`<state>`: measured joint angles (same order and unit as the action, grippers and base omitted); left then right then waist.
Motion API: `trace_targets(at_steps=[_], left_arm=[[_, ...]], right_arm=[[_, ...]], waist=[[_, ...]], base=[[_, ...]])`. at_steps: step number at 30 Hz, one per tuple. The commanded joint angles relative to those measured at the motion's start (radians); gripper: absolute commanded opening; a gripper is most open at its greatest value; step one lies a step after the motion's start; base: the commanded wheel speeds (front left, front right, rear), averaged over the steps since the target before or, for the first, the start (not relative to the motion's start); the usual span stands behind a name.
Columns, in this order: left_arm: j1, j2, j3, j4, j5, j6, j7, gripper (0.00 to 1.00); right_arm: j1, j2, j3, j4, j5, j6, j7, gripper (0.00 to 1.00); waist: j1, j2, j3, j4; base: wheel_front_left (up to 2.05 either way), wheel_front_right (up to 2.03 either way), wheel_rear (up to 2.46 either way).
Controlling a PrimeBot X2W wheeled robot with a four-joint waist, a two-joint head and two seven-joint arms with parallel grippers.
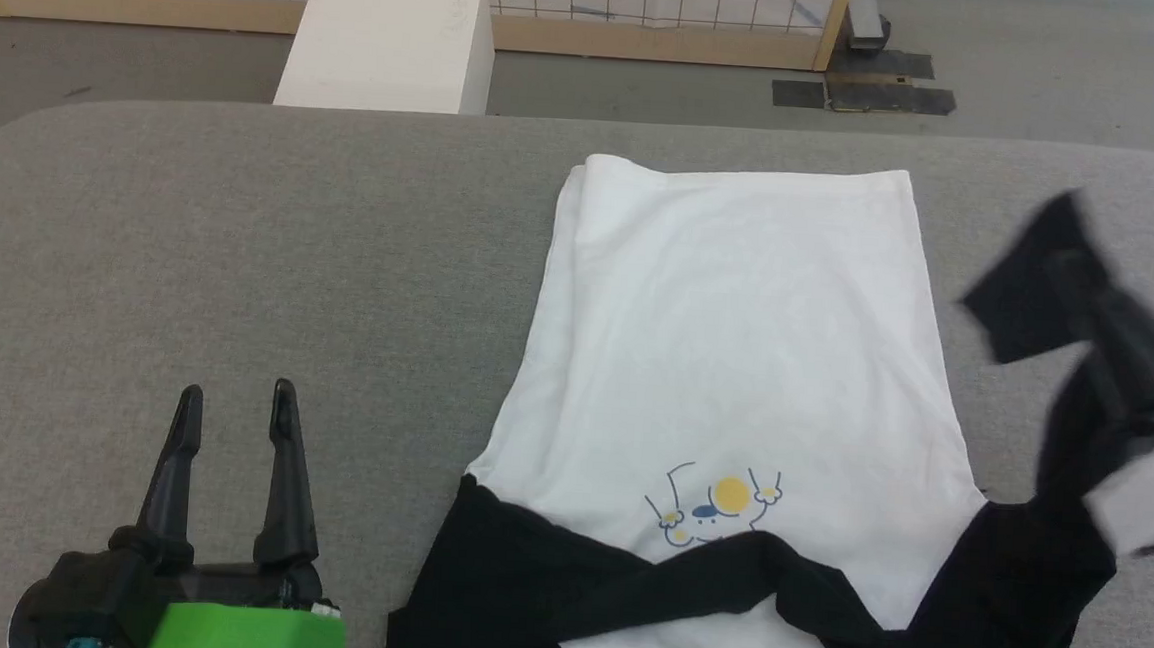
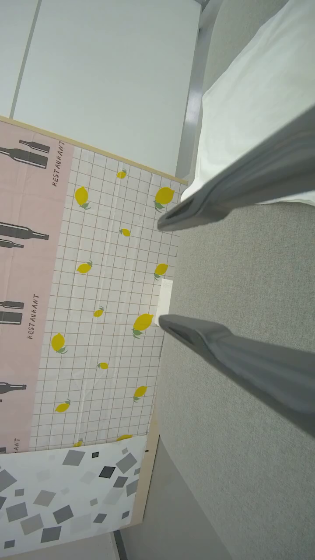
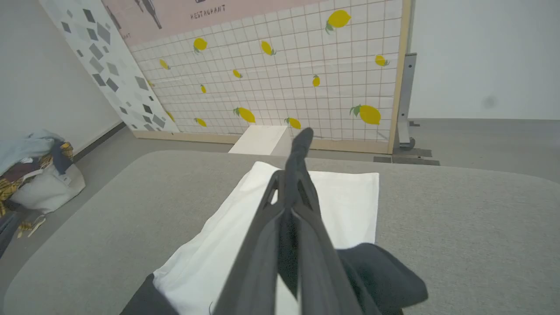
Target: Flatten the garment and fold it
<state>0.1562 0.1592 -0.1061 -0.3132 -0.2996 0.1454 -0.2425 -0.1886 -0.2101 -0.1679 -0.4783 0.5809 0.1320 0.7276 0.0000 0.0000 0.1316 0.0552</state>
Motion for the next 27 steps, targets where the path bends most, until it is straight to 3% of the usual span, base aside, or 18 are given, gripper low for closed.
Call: trace_targets(at_steps=[1, 9, 17, 22, 27], left_arm=[[0.010, 0.003, -0.001, -0.003, -0.009, 0.004, -0.004, 1.00], [-0.007, -0.002, -0.020, 0.004, -0.007, 0.002, -0.003, 1.00], [-0.025, -0.010, -0.035, 0.031, -0.016, -0.009, -0.006, 1.00], [-0.028, -0.013, -0.039, 0.048, -0.020, -0.015, -0.009, 1.00], [-0.031, -0.014, -0.043, 0.060, -0.022, -0.020, -0.012, 1.00]], right_arm=[[-0.006, 0.014, 0.054, -0.004, 0.000, -0.001, 0.004, 0.00], [-0.042, 0.068, 0.394, 0.122, -0.009, -0.001, -0.013, 0.00], [-0.075, 0.074, 0.571, 0.386, -0.043, -0.001, -0.079, 0.00], [-0.092, 0.046, 0.693, 0.568, -0.107, -0.001, -0.125, 0.00], [-0.125, 0.072, 0.740, 0.741, -0.173, -0.001, -0.227, 0.00]], waist=[[0.0000, 0.0000, 0.003, 0.011], [0.0000, 0.0000, 0.014, 0.055], [0.0000, 0.0000, 0.024, 0.112], [0.0000, 0.0000, 0.023, 0.140], [0.0000, 0.0000, 0.017, 0.156]], base=[[0.00, 0.00, 0.00], [0.00, 0.00, 0.00], [0.00, 0.00, 0.00], [0.00, 0.00, 0.00], [0.00, 0.00, 0.00]])
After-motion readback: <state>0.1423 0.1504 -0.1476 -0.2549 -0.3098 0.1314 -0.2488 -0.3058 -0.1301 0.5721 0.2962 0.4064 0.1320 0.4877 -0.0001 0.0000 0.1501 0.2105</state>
